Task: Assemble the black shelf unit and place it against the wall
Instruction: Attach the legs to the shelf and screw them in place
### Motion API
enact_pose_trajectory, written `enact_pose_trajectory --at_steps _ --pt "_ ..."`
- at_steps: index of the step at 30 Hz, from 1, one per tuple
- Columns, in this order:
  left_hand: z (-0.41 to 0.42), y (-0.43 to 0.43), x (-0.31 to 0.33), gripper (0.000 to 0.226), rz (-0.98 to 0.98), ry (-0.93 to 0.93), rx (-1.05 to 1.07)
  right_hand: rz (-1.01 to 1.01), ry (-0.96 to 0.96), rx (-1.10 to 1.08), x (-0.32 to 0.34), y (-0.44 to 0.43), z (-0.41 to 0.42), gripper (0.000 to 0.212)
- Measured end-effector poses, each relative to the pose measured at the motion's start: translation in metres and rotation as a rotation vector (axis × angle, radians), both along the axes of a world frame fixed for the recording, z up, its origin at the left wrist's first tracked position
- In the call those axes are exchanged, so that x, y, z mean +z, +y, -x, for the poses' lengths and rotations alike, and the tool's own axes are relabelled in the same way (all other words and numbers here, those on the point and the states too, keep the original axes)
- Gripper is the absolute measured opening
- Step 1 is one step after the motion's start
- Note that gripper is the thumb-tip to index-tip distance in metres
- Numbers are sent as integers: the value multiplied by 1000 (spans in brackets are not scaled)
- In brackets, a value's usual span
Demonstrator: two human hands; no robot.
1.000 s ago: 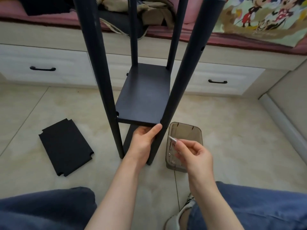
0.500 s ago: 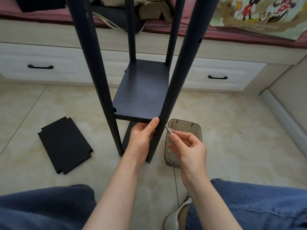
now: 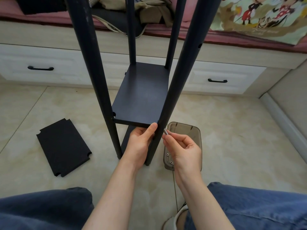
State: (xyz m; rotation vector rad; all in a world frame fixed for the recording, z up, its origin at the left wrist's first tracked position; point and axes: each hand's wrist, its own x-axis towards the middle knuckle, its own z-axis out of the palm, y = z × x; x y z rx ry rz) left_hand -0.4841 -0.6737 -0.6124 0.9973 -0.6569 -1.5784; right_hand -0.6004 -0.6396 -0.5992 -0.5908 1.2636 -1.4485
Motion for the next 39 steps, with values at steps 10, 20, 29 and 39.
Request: enact_pose_trajectory --at_steps 10,20,29,39 --pt "2 0 0 15 -12 18 15 -27 105 -18 5 -6 -3 7" --pt "2 -1 -3 18 -29 27 25 18 267 12 11 -8 -3 3" --pt "-1 -2 -6 18 -11 8 -6 61 322 11 8 -9 -3 4" --pt "0 -2 -5 17 16 19 -11 103 480 12 7 -9 -3 9"
